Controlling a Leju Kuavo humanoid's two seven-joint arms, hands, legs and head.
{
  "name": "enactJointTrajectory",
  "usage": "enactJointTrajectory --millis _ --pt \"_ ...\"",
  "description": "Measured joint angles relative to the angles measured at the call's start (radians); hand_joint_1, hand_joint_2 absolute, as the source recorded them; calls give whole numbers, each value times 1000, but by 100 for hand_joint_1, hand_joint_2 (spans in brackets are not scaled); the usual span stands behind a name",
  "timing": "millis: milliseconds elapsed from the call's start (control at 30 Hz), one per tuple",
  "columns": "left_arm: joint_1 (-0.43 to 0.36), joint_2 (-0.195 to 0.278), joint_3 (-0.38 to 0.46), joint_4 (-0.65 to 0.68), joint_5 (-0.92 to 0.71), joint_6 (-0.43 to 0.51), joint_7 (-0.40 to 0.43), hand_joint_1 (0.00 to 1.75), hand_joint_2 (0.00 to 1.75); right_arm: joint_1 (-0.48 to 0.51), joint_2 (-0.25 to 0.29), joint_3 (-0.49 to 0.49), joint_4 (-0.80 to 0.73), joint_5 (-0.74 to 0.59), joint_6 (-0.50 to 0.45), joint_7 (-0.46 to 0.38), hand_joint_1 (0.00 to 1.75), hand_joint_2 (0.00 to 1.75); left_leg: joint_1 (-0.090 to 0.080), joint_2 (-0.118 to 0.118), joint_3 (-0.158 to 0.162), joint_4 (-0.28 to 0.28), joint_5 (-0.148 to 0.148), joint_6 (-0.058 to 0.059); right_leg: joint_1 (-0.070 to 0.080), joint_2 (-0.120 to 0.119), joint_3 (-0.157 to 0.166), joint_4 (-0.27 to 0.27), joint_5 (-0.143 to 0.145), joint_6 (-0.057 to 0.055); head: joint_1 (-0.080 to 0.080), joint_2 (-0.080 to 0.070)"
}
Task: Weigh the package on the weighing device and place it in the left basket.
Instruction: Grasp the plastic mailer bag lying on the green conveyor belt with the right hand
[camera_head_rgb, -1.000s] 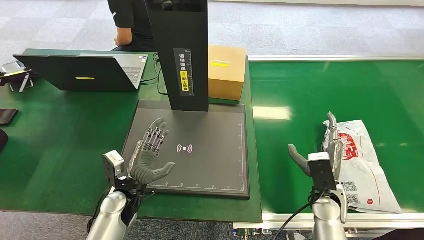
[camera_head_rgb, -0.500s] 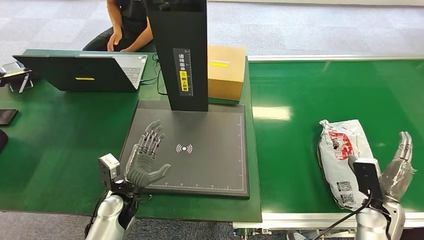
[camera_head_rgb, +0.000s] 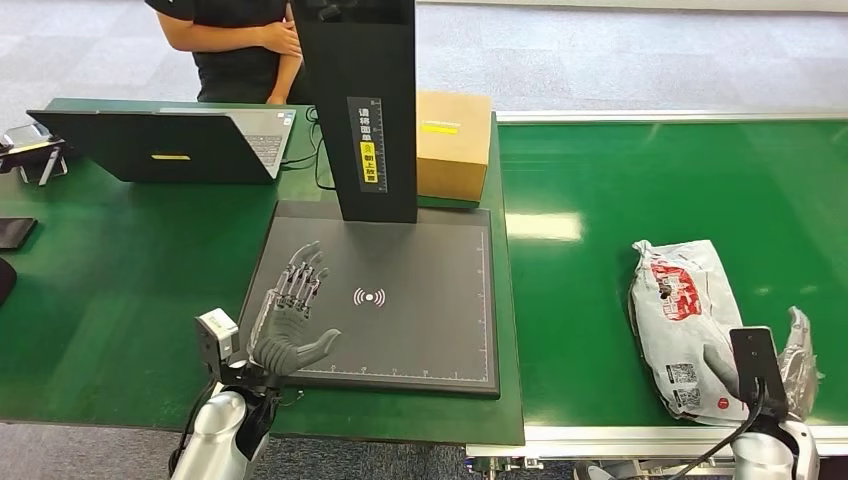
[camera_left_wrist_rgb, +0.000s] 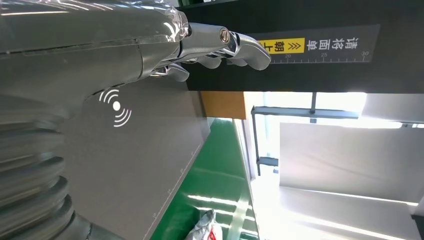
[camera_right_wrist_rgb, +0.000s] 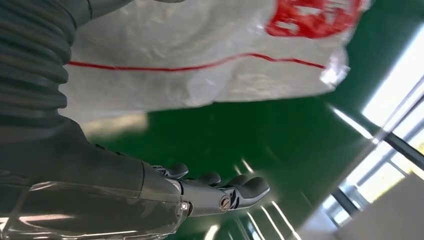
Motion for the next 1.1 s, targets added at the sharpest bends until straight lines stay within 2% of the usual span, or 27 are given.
enactJointTrajectory --millis 133,367,500,533,633,667,1100 --pt "-1 1 0 0 -1 -2 0 0 175 -15 -32 -2 122 28 103 78 0 175 0 0 0 0 0 0 0 0 0 0 0 0 0 0" --pt "-4 4 2 0 2 -2 10 0 175 -71 -77 15 266 87 229 192 0 175 1 0 3 0 0 0 1 0 2 0 0 0 0 0" --pt "-6 6 3 0 2 2 14 0 175 -88 -92 50 301 91 308 206 1 175 1 1 5 0 0 0 1 1 4 0 0 0 0 0" --pt "-6 7 4 0 3 2 14 0 175 -90 -95 59 304 87 322 203 34 175 1 1 5 0 0 0 1 1 5 0 0 0 0 0" --pt "-6 8 6 0 3 5 15 0 175 -91 -99 83 309 67 355 192 163 175 1 2 6 0 0 0 1 2 5 0 1 -1 0 0" --pt "-6 9 7 0 3 6 15 0 175 -91 -100 91 309 57 366 187 175 175 1 3 6 0 0 0 2 3 5 0 2 -1 0 0" --pt "-5 12 19 0 12 12 15 0 175 -90 -104 168 294 -94 470 134 175 175 3 10 9 0 1 -3 6 8 6 0 6 -6 0 0"
